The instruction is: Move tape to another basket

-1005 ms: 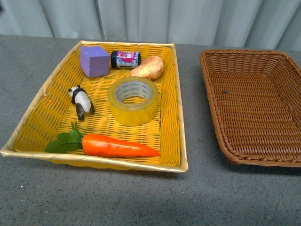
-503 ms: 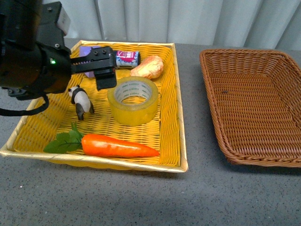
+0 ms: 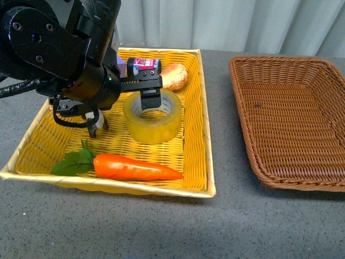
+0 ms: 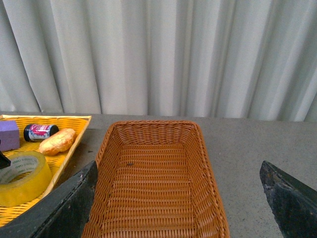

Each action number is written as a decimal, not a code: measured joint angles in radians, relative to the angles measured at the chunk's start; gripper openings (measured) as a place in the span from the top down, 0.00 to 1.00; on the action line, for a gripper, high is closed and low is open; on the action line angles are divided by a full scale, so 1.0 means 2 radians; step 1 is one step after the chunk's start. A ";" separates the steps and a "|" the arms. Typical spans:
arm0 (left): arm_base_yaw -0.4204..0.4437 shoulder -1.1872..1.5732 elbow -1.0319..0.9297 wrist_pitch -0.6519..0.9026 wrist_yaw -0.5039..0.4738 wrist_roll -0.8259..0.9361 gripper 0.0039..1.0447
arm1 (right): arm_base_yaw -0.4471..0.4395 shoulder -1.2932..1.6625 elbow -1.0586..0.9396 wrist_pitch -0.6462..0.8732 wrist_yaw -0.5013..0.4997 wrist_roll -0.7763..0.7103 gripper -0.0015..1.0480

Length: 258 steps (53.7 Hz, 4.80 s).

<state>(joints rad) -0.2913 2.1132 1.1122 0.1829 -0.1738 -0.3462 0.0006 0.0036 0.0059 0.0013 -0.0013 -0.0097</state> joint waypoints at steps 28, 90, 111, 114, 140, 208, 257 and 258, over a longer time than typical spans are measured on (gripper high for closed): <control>-0.012 0.010 0.017 -0.021 -0.002 0.011 0.06 | 0.000 0.000 0.000 0.000 0.000 0.000 0.09; -0.010 -0.038 0.015 -0.009 0.053 0.113 0.87 | 0.000 0.000 0.000 0.000 0.000 0.000 0.09; -0.010 -0.107 0.037 -0.028 0.161 0.337 0.87 | 0.000 0.000 0.000 0.000 0.000 0.000 0.09; -0.018 -0.107 0.040 -0.033 0.169 0.352 0.87 | 0.000 0.000 0.000 0.000 0.000 0.000 0.09; -0.067 -0.118 0.060 -0.027 0.223 0.395 0.87 | 0.000 0.000 0.000 0.000 0.000 0.000 0.09; -0.065 -0.119 0.060 -0.027 0.222 0.397 0.87 | 0.123 0.788 0.487 -0.019 -0.027 -0.093 0.09; -0.065 -0.119 0.060 -0.027 0.222 0.397 0.87 | 0.145 0.835 0.523 -0.030 -0.017 -0.099 0.57; -0.065 -0.119 0.060 -0.027 0.222 0.397 0.87 | 0.145 0.835 0.523 -0.032 -0.017 -0.097 0.61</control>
<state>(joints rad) -0.4217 1.8744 1.2331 0.1291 0.2703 0.4484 0.2913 1.6737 1.0515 -0.0624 -0.0349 -0.2043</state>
